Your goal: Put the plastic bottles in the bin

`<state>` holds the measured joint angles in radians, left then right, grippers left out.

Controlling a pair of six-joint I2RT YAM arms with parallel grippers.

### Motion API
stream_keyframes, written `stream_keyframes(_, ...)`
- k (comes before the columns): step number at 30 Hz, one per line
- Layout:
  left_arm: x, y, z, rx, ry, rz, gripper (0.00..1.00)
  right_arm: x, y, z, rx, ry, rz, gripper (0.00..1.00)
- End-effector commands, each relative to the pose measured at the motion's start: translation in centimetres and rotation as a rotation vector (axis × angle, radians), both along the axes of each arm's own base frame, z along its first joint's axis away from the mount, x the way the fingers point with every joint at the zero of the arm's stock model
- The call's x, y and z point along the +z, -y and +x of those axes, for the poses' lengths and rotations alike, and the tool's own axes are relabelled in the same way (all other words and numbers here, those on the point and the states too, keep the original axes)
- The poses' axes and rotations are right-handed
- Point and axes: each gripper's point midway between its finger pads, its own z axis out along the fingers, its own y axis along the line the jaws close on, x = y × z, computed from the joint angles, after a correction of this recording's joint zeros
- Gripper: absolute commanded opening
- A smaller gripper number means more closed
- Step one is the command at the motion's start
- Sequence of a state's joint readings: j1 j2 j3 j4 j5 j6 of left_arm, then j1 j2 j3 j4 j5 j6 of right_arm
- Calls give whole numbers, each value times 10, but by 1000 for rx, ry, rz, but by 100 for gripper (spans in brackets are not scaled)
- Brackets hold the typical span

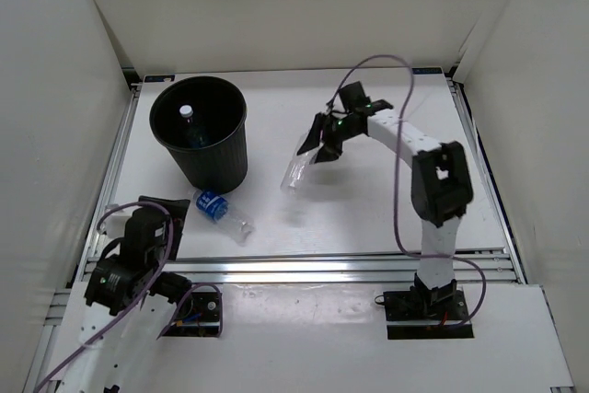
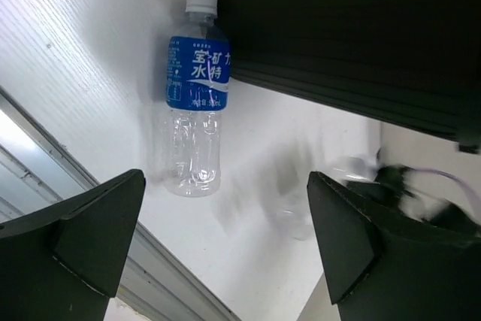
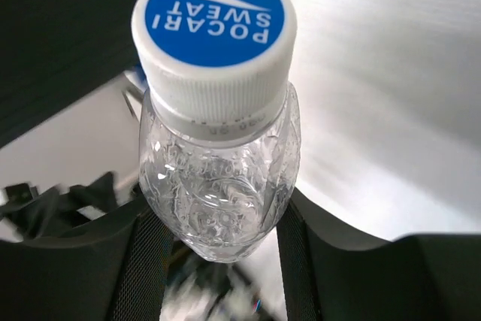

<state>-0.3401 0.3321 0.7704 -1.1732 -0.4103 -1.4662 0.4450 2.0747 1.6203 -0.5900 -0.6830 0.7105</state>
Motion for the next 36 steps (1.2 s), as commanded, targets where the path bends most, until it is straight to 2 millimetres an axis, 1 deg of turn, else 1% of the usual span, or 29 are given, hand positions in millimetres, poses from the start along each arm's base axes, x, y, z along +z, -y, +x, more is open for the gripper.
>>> stream_keyframes(1,-3,20,26,-62,31,-23,100,98,13,4,-59,276,0,29)
stream_keyframes(2,-6,21,29,-62,17,-19,100,126,12,12,-82,347,22,28)
stream_keyframes(4,-11,24,32,-78,1,-11,100,163,11,18,-117,421,24,28)
stream_keyframes(5,-22,27,31,-93,-32,-14,100,184,1,15,-105,469,43,28)
stream_keyframes(6,-22,30,33,-105,-34,-13,100,221,-7,23,-114,554,84,28)
stream_keyframes(7,-25,32,35,-113,-31,-19,100,238,-18,19,-99,591,107,27)
stream_keyframes(9,-36,38,35,-136,-57,-32,100,260,-35,28,-100,669,129,27)
stream_keyframes(10,-39,38,36,-136,-57,-32,100,294,-46,23,-90,760,178,27)
stream_keyframes(11,-42,41,36,-145,-61,-39,100,290,-58,33,-88,786,174,27)
stream_keyframes(13,-46,42,36,-165,-82,-23,100,303,-79,37,-86,864,212,28)
stream_keyframes(14,-44,44,37,-182,-73,-20,100,302,-85,46,-90,881,225,28)
stream_keyframes(15,-42,45,39,-195,-82,-1,100,304,-101,40,-77,903,249,30)
stream_keyframes(17,-37,50,39,-265,-92,39,100,313,-120,50,-93,1005,284,40)
stream_keyframes(18,-26,51,42,-282,-77,58,100,322,-130,50,-114,1050,296,43)
stream_keyframes(19,-32,51,41,-318,-124,95,100,323,-137,53,-117,1077,306,47)
stream_keyframes(20,-31,51,41,-329,-140,109,100,309,-149,60,-103,1094,290,60)
stream_keyframes(21,-25,50,43,-327,-143,124,100,306,-160,54,-83,1107,290,83)
stream_keyframes(22,-27,51,46,-327,-164,128,100,305,-167,53,-74,1137,284,100)
stream_keyframes(23,-26,49,48,-328,-169,146,100,314,-168,48,-62,1186,285,100)
stream_keyframes(24,-25,50,49,-328,-172,147,100,320,-168,36,-24,1242,243,100)
stream_keyframes(25,-24,51,52,-328,-167,146,100,338,-159,29,-38,1299,226,100)
stream_keyframes(26,-24,52,55,-328,-163,145,100,375,-135,10,-73,1376,218,100)
stream_keyframes(27,-22,56,60,-337,-149,135,100,405,-125,-2,-125,1469,240,100)
stream_keyframes(28,-26,59,61,-350,-150,124,100,450,-85,-17,-213,1572,230,100)
stream_keyframes(30,-36,64,63,-354,-166,102,100,460,-59,-18,-247,1590,183,100)
stream_keyframes(31,-37,69,67,-362,-149,79,100,462,-54,-22,-239,1582,173,100)
stream_keyframes(32,-53,71,66,-370,-191,79,100,465,-40,-21,-241,1598,128,100)
stream_keyframes(34,-65,74,68,-359,-217,56,100,458,-21,-27,-225,1566,56,100)
stream_keyframes(36,-79,76,73,-351,-247,53,100,436,-15,-30,-198,1515,9,100)
